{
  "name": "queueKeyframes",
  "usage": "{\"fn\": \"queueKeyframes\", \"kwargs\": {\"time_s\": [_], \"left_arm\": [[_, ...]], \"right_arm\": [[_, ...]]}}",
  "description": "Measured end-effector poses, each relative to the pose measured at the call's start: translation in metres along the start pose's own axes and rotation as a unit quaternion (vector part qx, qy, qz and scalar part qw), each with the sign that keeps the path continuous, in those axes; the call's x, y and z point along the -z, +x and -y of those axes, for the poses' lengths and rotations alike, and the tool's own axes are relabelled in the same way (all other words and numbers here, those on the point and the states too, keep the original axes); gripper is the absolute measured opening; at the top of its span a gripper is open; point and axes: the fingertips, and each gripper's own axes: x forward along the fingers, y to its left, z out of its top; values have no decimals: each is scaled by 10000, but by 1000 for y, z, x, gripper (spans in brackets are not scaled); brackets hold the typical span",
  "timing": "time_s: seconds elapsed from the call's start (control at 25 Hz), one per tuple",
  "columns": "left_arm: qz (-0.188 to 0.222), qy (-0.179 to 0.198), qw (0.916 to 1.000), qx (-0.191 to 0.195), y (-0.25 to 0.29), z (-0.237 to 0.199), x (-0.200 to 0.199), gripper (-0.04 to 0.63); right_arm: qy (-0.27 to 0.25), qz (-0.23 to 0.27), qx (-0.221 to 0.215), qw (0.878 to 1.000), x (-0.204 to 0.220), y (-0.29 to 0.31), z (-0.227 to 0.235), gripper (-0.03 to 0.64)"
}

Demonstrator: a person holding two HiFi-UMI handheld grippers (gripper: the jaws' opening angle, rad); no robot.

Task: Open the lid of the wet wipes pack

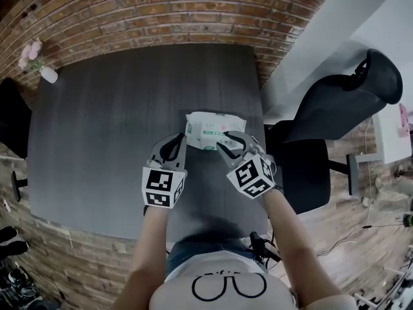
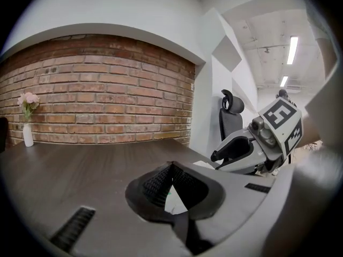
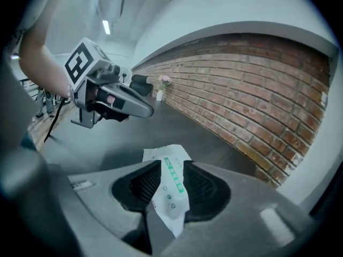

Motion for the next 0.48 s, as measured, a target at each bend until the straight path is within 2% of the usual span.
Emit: {"fn": "queueKeyframes", "kwargs": {"time_s": [0.2, 0.48], "left_arm": [[-257, -119, 9996, 64, 15, -5, 22, -2], [-863, -369, 9954, 216, 39, -8, 63, -2]], "right_arm": [[-197, -322, -274, 9989, 14, 28, -7, 124], [-506, -705, -574, 9946, 28, 48, -13, 126]]}}
